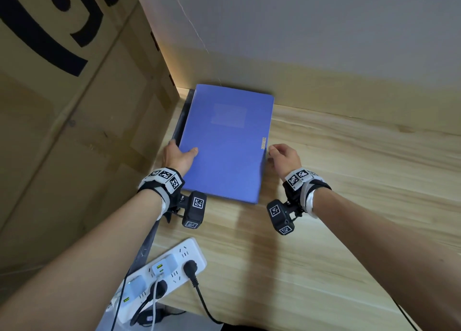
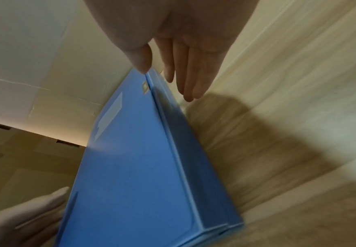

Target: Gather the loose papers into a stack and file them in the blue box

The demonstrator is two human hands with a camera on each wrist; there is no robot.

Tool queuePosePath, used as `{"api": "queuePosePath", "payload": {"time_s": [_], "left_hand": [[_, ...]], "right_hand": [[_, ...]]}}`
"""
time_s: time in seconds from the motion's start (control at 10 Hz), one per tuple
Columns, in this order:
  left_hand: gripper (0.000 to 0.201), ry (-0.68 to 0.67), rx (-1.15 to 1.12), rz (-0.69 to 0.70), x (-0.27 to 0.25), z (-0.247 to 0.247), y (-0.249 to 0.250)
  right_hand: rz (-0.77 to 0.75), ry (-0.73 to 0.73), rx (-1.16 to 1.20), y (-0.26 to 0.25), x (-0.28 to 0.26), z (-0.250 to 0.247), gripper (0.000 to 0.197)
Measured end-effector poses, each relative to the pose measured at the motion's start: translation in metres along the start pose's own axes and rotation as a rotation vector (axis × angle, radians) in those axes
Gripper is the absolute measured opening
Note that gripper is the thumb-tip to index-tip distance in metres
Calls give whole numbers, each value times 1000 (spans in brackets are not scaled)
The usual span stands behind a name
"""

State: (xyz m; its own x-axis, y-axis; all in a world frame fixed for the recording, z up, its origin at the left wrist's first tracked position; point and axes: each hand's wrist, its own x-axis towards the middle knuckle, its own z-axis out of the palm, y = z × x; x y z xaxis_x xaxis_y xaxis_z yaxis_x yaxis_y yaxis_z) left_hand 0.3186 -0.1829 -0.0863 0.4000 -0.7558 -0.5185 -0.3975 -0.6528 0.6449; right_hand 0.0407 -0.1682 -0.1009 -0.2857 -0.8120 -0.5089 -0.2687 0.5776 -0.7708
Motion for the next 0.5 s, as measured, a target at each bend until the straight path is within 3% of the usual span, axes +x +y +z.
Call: {"api": "queuePosePath", "payload": {"time_s": [0.1, 0.2, 0.5], "left_hand": [[69, 123, 89, 127, -35, 2, 27], [63, 96, 56, 210, -70, 18, 44], [54, -218, -1, 338, -174, 115, 83]], "right_hand": [[-4, 1, 43, 9, -5, -24, 30], [-2, 33, 75, 12, -22, -58, 26], [-109, 73, 182, 36, -89, -187, 18]]}}
